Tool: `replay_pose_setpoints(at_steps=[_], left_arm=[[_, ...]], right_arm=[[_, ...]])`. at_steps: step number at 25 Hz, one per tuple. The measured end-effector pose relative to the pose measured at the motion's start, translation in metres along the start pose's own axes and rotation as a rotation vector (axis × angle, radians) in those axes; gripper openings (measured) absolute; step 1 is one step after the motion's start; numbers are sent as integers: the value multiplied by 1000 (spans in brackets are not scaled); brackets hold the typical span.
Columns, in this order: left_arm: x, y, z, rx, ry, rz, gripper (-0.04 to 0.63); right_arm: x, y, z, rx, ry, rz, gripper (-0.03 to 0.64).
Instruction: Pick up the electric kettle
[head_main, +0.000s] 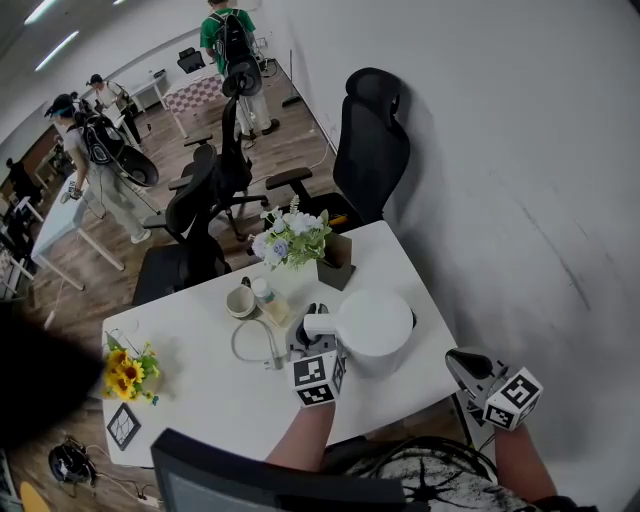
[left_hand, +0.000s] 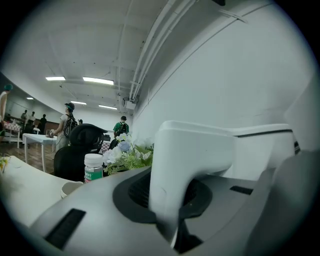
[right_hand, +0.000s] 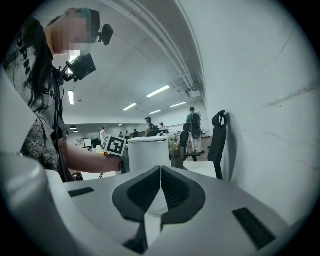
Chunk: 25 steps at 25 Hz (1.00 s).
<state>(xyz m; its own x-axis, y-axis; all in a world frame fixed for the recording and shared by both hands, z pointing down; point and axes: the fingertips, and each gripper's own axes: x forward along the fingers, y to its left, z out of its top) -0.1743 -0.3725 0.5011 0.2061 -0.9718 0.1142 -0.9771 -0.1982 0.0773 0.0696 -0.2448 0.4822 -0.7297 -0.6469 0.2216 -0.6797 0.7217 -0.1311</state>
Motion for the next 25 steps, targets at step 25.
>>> replay_pose_setpoints(at_steps=[25], left_arm=[[9, -70, 11, 9, 11, -141, 63]], right_arm=[[-46, -16, -8, 31, -36, -81, 23]])
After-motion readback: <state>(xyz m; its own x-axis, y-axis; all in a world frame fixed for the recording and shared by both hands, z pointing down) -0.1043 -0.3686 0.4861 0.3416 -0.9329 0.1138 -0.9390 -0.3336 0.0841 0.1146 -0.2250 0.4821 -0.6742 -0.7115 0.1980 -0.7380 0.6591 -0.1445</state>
